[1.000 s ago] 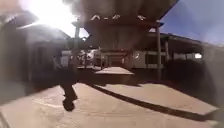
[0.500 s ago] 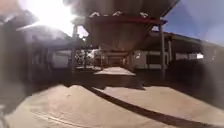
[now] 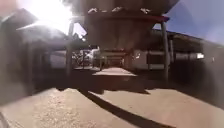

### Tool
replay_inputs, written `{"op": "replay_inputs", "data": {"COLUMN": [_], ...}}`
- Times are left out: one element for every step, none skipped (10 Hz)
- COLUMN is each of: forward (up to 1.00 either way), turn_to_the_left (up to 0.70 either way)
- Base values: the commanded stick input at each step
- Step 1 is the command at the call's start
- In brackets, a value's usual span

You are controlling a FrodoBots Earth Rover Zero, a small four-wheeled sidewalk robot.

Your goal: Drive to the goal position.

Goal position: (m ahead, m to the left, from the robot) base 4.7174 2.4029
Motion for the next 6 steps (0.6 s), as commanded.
{"op": "replay_inputs", "data": {"forward": [0.7,0.7,0.7,0.7,0.7,0.7], "turn_to_the_left": [0.0,0.0,0.0,0.0,0.0,0.0]}}
